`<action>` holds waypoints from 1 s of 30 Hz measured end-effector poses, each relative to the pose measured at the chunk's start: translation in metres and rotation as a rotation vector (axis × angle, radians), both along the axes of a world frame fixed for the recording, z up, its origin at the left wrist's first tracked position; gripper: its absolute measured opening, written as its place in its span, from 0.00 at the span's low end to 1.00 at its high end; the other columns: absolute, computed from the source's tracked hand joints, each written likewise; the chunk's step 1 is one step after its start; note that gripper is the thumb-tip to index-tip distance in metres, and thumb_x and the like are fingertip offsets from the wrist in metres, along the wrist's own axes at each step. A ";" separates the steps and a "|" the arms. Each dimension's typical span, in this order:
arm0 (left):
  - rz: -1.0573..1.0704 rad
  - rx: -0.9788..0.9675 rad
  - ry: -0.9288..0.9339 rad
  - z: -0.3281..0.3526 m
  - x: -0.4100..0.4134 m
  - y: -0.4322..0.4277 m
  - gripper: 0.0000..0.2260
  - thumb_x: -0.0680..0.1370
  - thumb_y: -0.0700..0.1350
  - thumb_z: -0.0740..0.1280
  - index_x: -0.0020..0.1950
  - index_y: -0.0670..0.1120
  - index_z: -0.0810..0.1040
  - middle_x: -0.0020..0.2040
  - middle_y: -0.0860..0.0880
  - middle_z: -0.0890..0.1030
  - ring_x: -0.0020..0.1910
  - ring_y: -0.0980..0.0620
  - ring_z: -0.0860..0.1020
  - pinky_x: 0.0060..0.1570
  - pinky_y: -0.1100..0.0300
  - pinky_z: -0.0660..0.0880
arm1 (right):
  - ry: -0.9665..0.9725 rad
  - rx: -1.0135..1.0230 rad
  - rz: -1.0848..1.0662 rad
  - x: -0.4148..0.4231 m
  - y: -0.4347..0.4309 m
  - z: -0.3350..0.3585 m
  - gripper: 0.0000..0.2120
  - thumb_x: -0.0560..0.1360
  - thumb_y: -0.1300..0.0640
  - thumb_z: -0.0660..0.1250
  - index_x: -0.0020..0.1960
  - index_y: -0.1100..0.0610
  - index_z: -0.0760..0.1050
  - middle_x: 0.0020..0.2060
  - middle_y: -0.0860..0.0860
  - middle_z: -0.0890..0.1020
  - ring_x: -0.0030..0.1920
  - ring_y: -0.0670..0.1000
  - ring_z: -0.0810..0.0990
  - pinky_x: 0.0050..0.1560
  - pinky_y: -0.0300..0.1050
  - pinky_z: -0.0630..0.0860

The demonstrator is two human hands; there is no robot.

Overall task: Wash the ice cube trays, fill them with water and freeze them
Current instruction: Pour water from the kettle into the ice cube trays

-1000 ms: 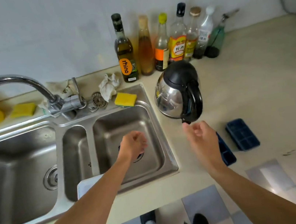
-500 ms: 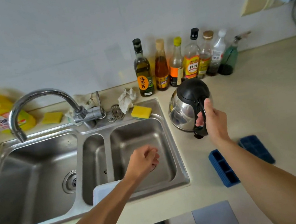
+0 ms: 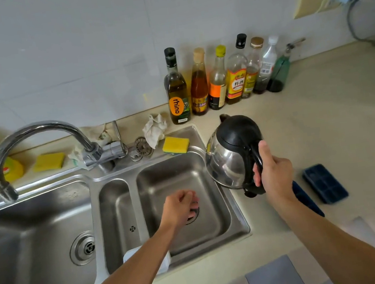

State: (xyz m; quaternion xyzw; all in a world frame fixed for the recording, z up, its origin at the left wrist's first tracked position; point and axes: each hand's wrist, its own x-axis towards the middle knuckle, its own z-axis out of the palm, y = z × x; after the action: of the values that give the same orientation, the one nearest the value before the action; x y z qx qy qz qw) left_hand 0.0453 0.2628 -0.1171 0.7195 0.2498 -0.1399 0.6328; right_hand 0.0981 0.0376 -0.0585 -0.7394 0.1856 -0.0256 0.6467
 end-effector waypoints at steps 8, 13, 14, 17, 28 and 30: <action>0.078 -0.066 -0.049 -0.016 -0.019 -0.018 0.12 0.85 0.45 0.62 0.46 0.52 0.83 0.47 0.42 0.83 0.49 0.47 0.80 0.58 0.44 0.79 | 0.041 0.006 0.197 -0.050 -0.017 0.018 0.31 0.70 0.25 0.62 0.27 0.52 0.78 0.22 0.54 0.76 0.22 0.52 0.74 0.26 0.41 0.75; 0.148 -0.174 -0.017 -0.011 -0.052 -0.028 0.12 0.86 0.48 0.59 0.55 0.51 0.83 0.50 0.48 0.86 0.49 0.54 0.84 0.46 0.56 0.83 | 0.091 -0.010 0.312 -0.065 -0.026 0.026 0.35 0.69 0.22 0.62 0.27 0.54 0.78 0.21 0.57 0.74 0.22 0.54 0.73 0.27 0.43 0.74; 0.157 -0.197 -0.015 -0.010 -0.061 -0.030 0.13 0.86 0.49 0.58 0.57 0.51 0.83 0.52 0.48 0.86 0.51 0.52 0.84 0.46 0.58 0.81 | 0.095 -0.015 0.341 -0.068 -0.027 0.028 0.35 0.68 0.22 0.62 0.27 0.54 0.78 0.21 0.56 0.75 0.22 0.54 0.73 0.27 0.43 0.73; 0.148 -0.230 -0.010 -0.008 -0.079 -0.035 0.18 0.86 0.54 0.55 0.54 0.52 0.84 0.53 0.48 0.86 0.56 0.48 0.83 0.54 0.53 0.78 | 0.120 -0.049 0.415 -0.073 -0.028 0.036 0.34 0.69 0.23 0.62 0.27 0.54 0.79 0.22 0.56 0.75 0.22 0.53 0.73 0.26 0.43 0.73; 0.280 -0.361 0.040 -0.016 -0.098 -0.040 0.20 0.84 0.60 0.57 0.52 0.51 0.85 0.54 0.42 0.85 0.56 0.41 0.81 0.55 0.47 0.81 | 0.154 -0.154 0.570 -0.066 -0.013 0.055 0.35 0.69 0.24 0.65 0.28 0.57 0.79 0.22 0.57 0.76 0.22 0.54 0.71 0.27 0.42 0.72; 0.294 -0.384 0.049 -0.016 -0.099 -0.041 0.20 0.84 0.59 0.57 0.52 0.49 0.85 0.54 0.42 0.85 0.57 0.41 0.81 0.53 0.48 0.81 | 0.156 -0.179 0.598 -0.063 -0.009 0.058 0.35 0.69 0.24 0.65 0.28 0.57 0.78 0.22 0.57 0.75 0.22 0.54 0.71 0.28 0.42 0.72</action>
State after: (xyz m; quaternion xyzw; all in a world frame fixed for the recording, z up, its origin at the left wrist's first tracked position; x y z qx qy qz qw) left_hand -0.0535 0.2221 -0.1332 0.5382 0.3356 -0.1087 0.7654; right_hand 0.0348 0.0284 -0.0006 -0.8149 0.0062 0.2061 0.5417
